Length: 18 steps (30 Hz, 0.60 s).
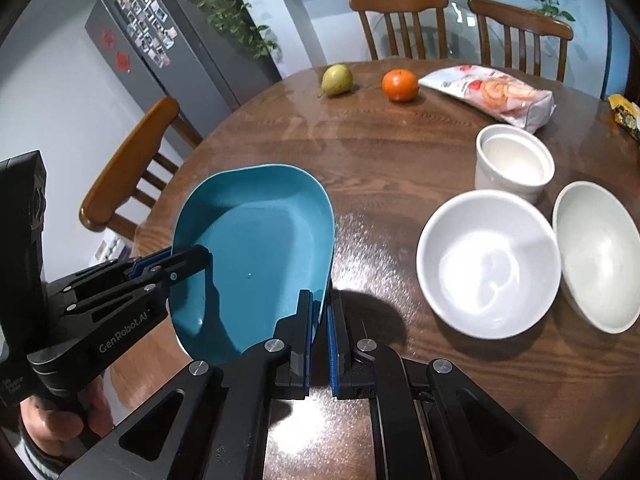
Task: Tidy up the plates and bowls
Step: 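Lift the teal dish with both grippers and carry it over the stacked plates, then lower the teal dish onto the plates, open both grippers and withdraw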
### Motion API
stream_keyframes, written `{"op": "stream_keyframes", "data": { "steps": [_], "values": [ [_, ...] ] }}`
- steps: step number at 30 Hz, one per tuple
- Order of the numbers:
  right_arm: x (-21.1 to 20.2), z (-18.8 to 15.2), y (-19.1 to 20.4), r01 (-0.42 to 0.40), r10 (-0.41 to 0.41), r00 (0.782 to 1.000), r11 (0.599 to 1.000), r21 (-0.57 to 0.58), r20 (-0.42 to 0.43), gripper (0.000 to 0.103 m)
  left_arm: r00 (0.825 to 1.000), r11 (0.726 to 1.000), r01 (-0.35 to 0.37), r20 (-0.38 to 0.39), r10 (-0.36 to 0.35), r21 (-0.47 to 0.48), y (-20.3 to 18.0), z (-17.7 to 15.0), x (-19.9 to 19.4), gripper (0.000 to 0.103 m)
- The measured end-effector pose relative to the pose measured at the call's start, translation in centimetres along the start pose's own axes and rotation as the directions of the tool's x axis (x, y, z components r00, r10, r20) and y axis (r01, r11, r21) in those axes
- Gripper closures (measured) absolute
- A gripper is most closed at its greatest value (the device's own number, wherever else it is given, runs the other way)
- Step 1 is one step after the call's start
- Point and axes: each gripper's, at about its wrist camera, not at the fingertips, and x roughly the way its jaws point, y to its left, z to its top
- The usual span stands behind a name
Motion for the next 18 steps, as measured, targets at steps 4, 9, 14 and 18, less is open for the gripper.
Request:
{"op": "stream_keyframes", "data": {
  "steps": [4,9,14,18],
  "values": [
    [0.8,-0.3,0.2,-0.003,0.003,1.000,1.000,-0.009,-0.026,0.096,1.000,1.000,-0.008,-0.029,0.007,-0.015,0.7,-0.6,0.6,0.090],
    [2.6,-1.2,0.9,-0.021,0.020,0.996,1.000,-0.007,-0.087,0.095,0.997,0.999,-0.029,-0.075,0.027,-0.028,1.7,-1.8,1.5,0.090],
    [4.3,-2.0,1.9,-0.039,0.036,0.989,0.999,-0.018,-0.143,0.095,0.992,0.998,-0.053,-0.118,0.048,-0.040,3.0,-2.9,2.3,0.090],
    [5.1,-2.3,2.3,-0.050,0.046,0.986,0.999,-0.023,-0.161,0.095,0.990,0.997,-0.069,-0.127,0.062,-0.045,3.8,-3.0,2.5,0.090]
  ]
}}
